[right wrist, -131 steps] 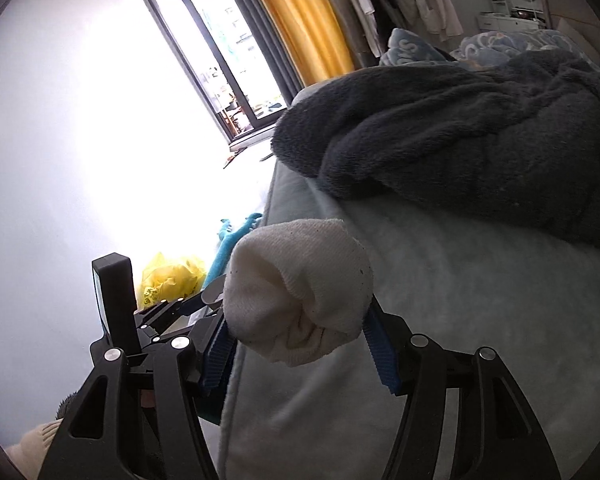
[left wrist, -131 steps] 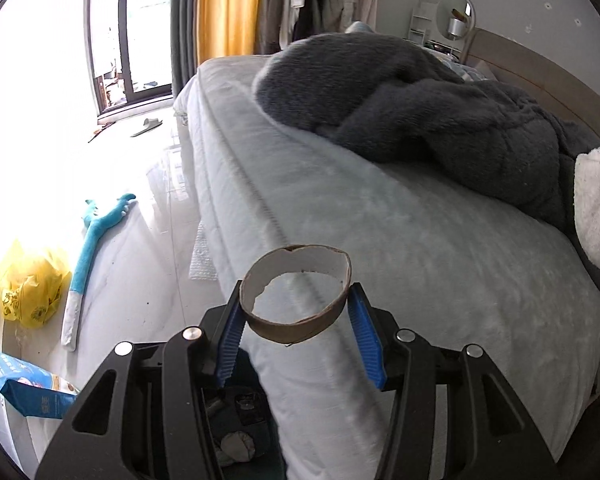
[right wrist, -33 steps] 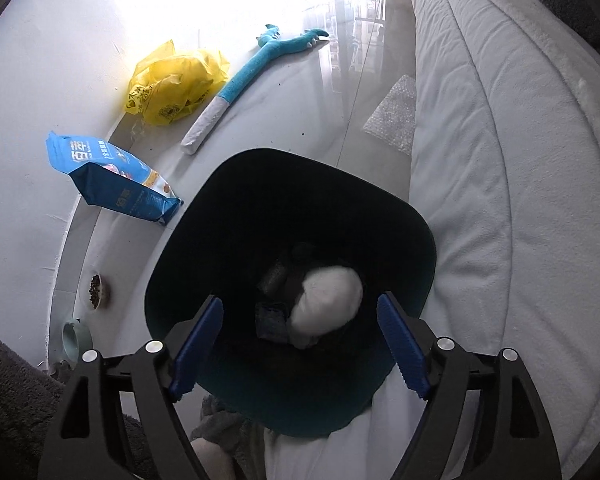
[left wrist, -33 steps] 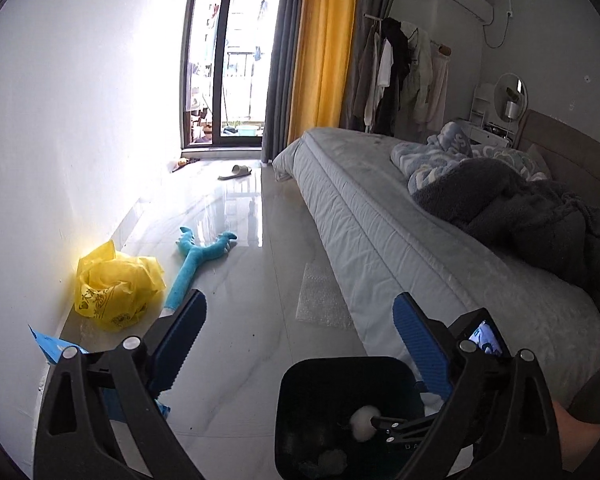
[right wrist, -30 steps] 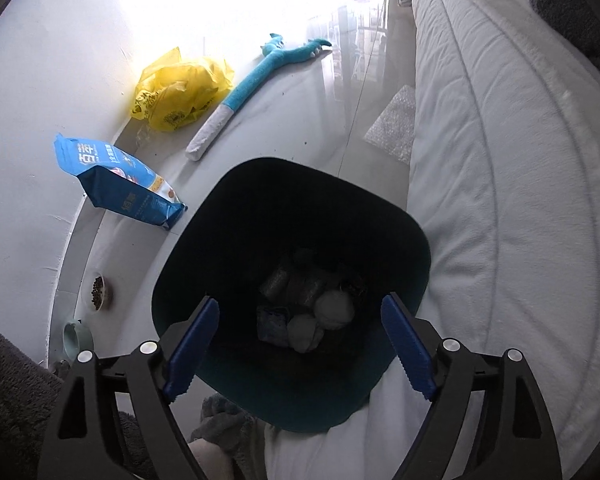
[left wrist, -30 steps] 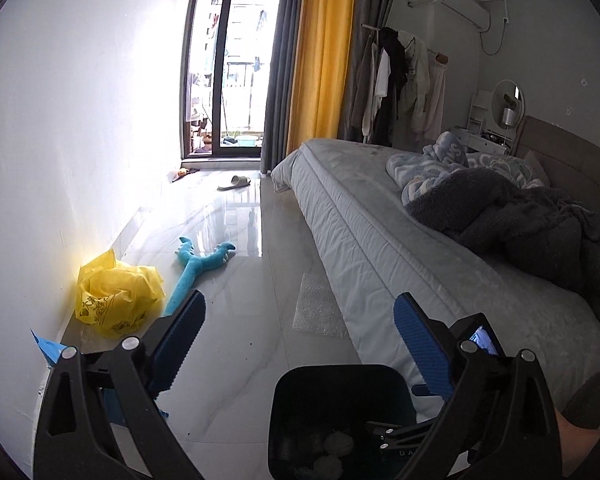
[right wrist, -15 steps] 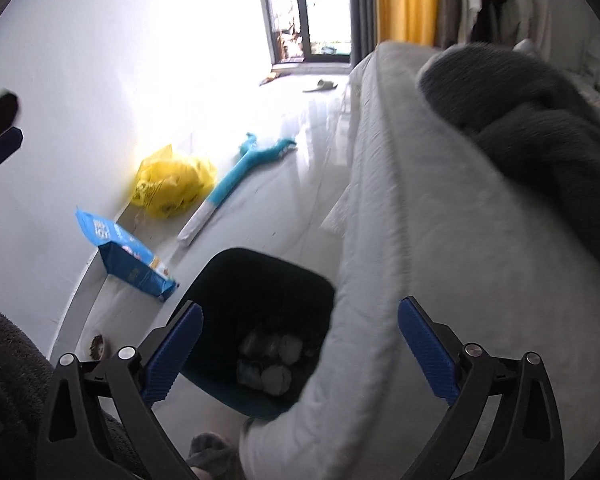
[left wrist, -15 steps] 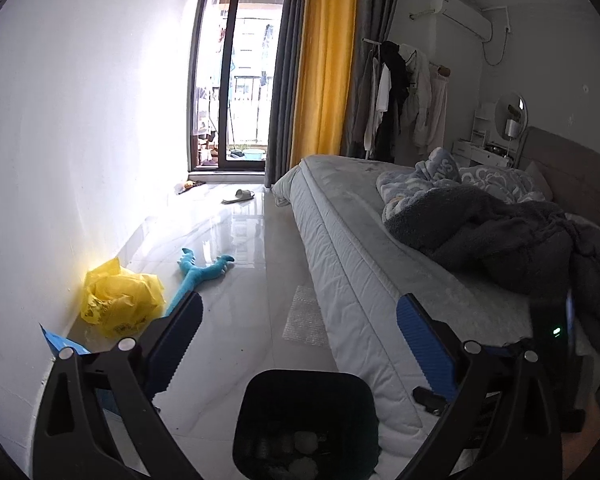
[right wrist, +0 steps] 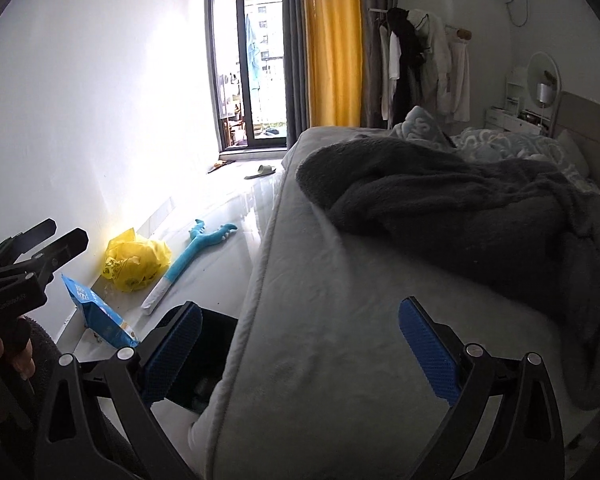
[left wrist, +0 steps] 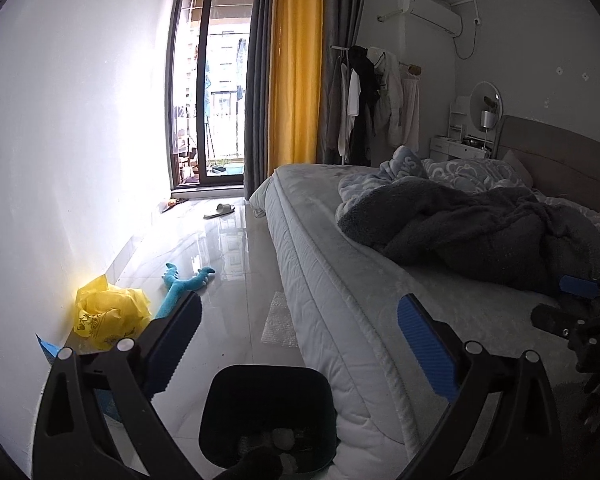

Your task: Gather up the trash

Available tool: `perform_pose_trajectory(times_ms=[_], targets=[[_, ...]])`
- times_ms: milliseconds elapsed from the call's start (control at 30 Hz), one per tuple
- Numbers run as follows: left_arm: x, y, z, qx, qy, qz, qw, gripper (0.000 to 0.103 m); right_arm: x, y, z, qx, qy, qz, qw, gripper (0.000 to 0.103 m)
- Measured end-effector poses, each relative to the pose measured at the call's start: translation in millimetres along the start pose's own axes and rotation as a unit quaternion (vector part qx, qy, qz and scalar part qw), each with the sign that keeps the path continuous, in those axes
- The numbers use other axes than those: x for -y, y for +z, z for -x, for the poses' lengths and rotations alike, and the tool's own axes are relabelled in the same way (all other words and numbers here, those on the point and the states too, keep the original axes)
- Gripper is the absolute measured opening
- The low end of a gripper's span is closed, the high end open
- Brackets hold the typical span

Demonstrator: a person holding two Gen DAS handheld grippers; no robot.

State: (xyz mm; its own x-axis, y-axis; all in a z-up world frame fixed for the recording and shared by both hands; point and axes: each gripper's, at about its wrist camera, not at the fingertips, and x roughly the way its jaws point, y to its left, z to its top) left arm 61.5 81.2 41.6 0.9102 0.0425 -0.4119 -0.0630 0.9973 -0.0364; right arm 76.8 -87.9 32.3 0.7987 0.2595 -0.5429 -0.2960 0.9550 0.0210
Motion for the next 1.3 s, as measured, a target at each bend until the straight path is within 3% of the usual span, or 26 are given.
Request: perform_pose_trajectory(times_ms=[200, 467, 567, 933, 1300], targets=[[21.3, -9.8, 5.7, -0.001, -0.004, -0.037, 0.9993, 0.100, 42.3, -21.3, 40.5, 0.039, -0.038, -0.026, 0.998, 0.100], [39.4, -26.0, 13.7, -0.007, -0.020, -0.050, 0.9985, 0.100, 68.4, -39.2, 72.5, 0.103, -0.028, -0.093, 0.990, 0.100], [42.6, -30.3, 14.5, -0.004, -0.013, -0.063, 0.9979, 0.100, 73.9, -39.5, 65.5, 0.098, -0.015, -0.109, 0.989, 0.100], [35.9, -29.3, 18.7, -0.005, -0.007, -0.038, 0.9992, 0.100, 70.0, -39.4, 57.8, 0.086, -0.004, -0.106, 0.991, 0.100], [33.6, -32.4, 18.7, -0.010, 0.006, -0.046, 0.9989, 0.100, 51.5, -37.5, 55.2, 0.079, 0.011, -0.070, 0.994, 0.100]])
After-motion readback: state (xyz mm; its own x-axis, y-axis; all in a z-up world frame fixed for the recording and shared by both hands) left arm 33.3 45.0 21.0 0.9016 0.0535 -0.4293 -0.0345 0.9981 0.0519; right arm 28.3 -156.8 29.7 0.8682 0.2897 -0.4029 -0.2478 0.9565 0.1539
